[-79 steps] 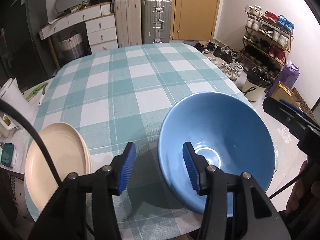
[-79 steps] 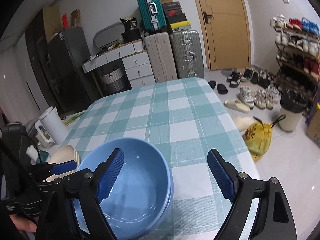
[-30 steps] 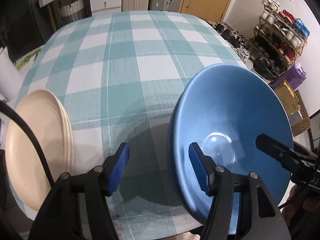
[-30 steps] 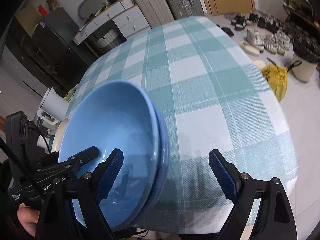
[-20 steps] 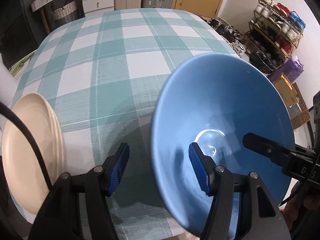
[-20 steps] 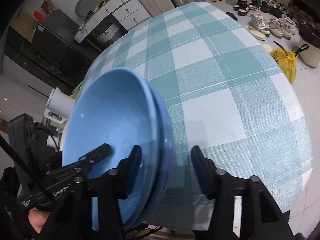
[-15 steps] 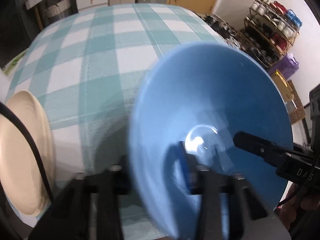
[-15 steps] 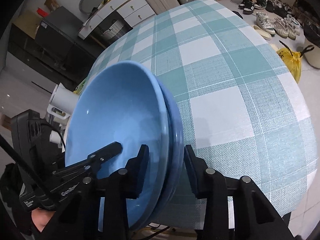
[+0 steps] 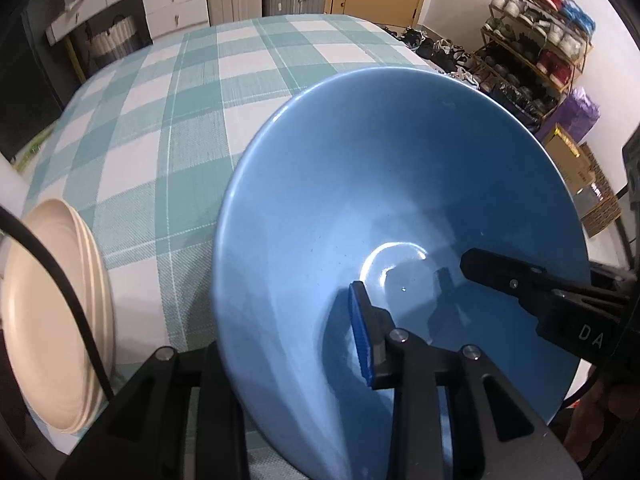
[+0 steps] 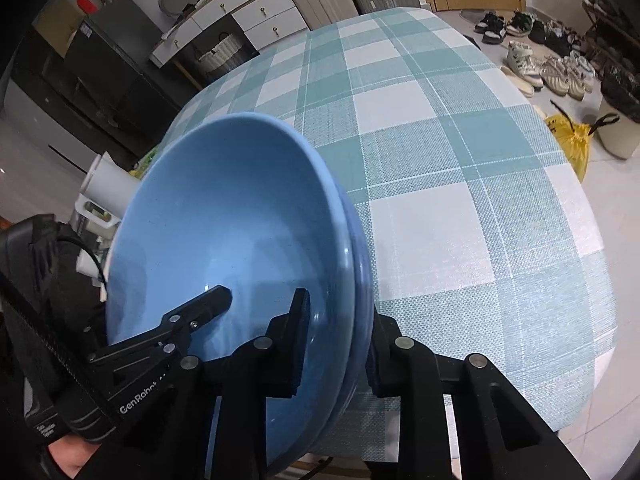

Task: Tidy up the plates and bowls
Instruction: 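Close the right gripper on the bowl stack rim while the left gripper grips the opposite rim, then lift the nested blue bowls with both grippers and carry toward the cream plates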

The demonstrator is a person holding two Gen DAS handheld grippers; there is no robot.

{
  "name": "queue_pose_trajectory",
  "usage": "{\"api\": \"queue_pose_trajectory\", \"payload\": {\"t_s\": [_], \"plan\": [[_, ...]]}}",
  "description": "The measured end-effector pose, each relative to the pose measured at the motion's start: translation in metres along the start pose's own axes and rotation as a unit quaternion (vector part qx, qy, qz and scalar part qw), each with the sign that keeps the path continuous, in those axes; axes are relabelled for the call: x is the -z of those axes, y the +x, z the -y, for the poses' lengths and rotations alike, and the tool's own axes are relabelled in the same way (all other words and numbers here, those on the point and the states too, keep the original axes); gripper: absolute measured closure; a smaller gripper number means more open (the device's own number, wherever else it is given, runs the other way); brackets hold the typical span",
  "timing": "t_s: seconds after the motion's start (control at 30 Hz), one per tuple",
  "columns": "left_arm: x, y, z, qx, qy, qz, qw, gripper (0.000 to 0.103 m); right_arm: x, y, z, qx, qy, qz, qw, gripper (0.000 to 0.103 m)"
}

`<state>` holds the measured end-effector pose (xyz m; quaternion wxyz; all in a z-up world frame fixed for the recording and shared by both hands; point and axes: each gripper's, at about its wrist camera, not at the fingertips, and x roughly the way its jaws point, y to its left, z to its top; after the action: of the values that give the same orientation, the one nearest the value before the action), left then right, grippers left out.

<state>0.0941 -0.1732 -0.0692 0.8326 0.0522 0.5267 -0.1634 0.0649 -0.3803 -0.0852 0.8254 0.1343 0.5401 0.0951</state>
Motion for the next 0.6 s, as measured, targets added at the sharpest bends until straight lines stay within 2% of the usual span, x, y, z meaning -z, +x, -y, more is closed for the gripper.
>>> {"api": "queue_pose_trajectory", "payload": {"t_s": [0.13,0.33,0.6], "plan": [[0.001,-0.001,0.005,-0.019,0.019,0.005,0.9996,0.069,0.001,0.0,-0.005,0.024,-0.023,0.004,0.999,0.083],[0.0,0.0,0.004,-0.017,0.017,0.001,0.9997,0.065,0.001,-0.003,-0.011,0.051,-0.047,0.015,0.997,0.086],[0.001,0.001,0.003,-0.006,0.005,-0.003,1.0,0.064,0.003,-0.003,-0.016,0.075,-0.071,0.017,0.995,0.086]]}}
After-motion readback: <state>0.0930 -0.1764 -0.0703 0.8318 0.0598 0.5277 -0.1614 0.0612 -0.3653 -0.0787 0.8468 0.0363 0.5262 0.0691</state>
